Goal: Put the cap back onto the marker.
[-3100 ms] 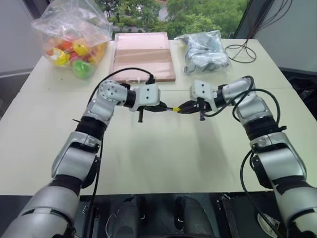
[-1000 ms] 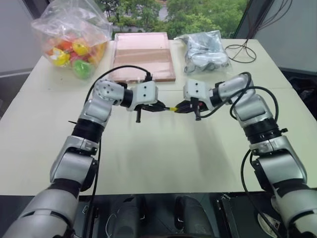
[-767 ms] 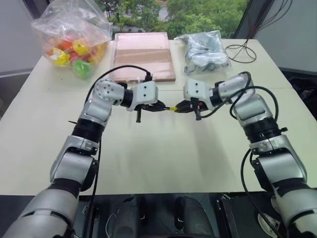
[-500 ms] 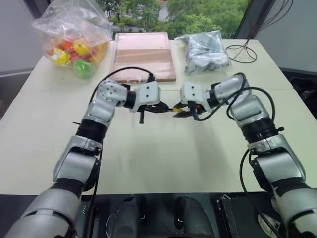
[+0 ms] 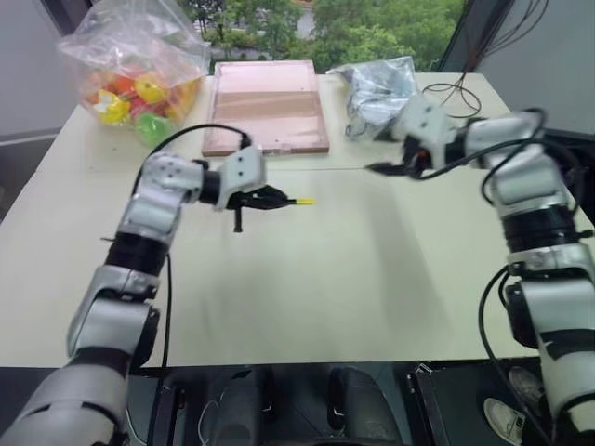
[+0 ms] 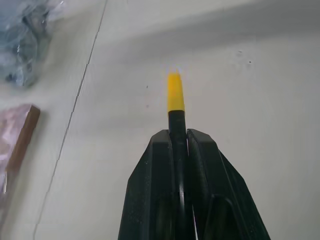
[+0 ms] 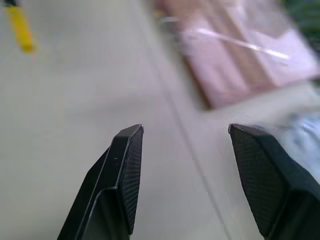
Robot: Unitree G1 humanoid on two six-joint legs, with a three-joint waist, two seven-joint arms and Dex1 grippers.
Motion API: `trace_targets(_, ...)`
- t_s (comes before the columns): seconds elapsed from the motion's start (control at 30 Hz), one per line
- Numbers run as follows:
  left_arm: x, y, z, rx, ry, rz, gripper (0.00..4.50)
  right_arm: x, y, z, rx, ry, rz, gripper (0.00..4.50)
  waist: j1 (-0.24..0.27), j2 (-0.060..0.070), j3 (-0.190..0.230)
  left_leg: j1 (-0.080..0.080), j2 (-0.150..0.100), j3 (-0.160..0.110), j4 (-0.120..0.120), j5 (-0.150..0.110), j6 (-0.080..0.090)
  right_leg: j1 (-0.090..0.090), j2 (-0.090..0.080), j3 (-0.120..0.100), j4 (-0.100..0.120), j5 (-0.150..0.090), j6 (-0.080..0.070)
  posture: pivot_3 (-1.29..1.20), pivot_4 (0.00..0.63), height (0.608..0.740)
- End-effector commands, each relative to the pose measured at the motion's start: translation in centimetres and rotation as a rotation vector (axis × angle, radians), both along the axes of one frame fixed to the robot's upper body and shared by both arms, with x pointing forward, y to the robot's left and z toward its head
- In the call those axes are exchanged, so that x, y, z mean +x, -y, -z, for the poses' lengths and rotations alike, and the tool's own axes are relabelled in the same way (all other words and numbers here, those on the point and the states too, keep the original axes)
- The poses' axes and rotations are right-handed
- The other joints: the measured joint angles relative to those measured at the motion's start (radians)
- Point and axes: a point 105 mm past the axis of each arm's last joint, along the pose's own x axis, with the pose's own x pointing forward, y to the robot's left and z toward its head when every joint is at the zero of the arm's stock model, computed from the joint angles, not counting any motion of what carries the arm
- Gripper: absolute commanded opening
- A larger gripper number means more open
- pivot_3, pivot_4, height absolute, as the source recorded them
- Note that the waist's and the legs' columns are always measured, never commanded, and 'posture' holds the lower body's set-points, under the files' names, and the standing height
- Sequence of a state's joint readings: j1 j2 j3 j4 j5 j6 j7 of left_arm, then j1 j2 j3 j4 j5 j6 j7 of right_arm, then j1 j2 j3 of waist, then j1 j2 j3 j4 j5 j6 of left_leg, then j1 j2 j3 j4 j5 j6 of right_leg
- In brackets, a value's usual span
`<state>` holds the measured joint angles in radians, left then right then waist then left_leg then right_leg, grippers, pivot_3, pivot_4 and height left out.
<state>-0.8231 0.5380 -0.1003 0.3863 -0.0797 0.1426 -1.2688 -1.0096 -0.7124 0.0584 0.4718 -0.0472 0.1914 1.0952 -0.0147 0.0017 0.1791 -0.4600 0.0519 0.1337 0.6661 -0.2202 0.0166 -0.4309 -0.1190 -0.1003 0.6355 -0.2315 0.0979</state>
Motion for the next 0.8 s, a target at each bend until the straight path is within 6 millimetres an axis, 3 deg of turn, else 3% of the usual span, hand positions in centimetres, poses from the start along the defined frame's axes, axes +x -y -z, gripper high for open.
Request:
trace_targets(0.03,1.4,-2.9,-3.1,-0.167,0.072,-0.271,0.0,-0.4,1.4,-1.8,0.101,0.107,0.087,2.79,0.001,0.0,0.0,0.0,0.0,0.0,0.0,0.0,0.0,0.0,0.0,0.0,0.0,0.0,0.0,0.0,0.15,0.74)
trace_targets(0.13,1.9,-7.7,-1.9,-0.282,0.012,-0.631,0.0,-0.8,2.3,-1.0,0.238,0.13,0.184,2.79,0.0,0.0,0.0,0.0,0.0,-0.001,0.001,0.0,0.0,0.001,0.0,0.0,0.0,0.0,0.0,0.0,0.15,0.74)
trace_targets(0.2,1.2,-8.7,-1.3,-0.325,-0.021,-0.728,0.0,-1.2,2.2,-0.5,0.281,0.129,0.199,2.79,0.0,0.0,0.0,0.001,0.0,-0.001,0.0,0.0,0.0,0.002,0.0,0.0,0.0,0.0,0.0,0.0,0.15,0.74)
trace_targets(0.4,-1.4,-8.8,2.3,-0.447,-0.112,-0.968,0.0,-1.2,1.3,1.6,0.388,0.12,0.272,2.79,0.006,-0.001,-0.001,0.001,0.0,-0.001,0.001,0.0,0.0,0.002,0.0,0.0,0.001,0.0,0.0,0.0,0.15,0.74)
trace_targets(0.63,-2.0,-7.2,4.5,-0.503,-0.152,-1.031,0.0,-0.7,0.7,3.0,0.394,0.115,0.292,2.79,0.004,-0.002,-0.001,0.001,0.0,-0.002,0.001,0.0,0.0,0.003,0.0,0.0,0.0,0.0,0.0,0.0,0.15,0.74)
trace_targets(0.8,-2.1,-6.9,5.3,-0.484,-0.148,-1.029,2.32,-0.2,1.4,3.6,0.368,0.113,0.308,2.84,0.003,-0.002,-0.001,0.001,0.0,-0.001,0.001,0.0,0.0,0.003,0.0,0.0,0.0,0.0,0.0,0.0,0.15,0.74)
